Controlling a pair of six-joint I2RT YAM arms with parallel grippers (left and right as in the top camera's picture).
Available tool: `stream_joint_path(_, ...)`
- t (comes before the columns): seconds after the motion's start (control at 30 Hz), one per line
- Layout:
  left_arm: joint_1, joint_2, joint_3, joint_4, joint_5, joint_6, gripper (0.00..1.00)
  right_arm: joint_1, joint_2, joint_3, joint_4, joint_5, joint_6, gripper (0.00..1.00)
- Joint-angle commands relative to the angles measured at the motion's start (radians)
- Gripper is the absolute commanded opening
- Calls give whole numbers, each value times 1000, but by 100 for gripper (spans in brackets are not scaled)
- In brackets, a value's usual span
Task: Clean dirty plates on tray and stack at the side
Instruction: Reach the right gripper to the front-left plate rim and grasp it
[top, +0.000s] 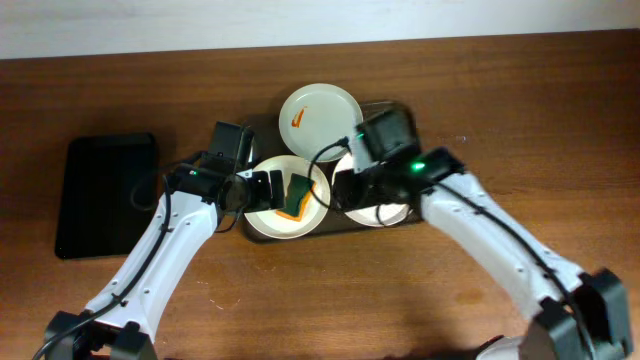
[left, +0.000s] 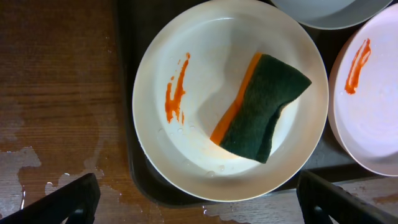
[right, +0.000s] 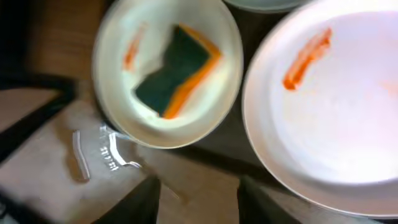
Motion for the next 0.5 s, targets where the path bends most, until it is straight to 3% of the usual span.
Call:
stream_joint_path(0.0, 2, 2, 1, 1, -4, -3, 100, 48, 83, 8, 8, 212, 236, 42)
stream_joint_path(0.13, 2, 2, 1, 4, -4, -3, 100, 55, 214, 8, 74, 34, 223, 41)
stream_joint_path(0.33, 2, 2, 1, 5, -4, -3, 100, 69, 257, 7, 99, -10, 249, 40)
stream_joint_path(0.47, 2, 2, 1, 4, -4, -3, 100, 86, 290, -4, 121, 13, 347, 40)
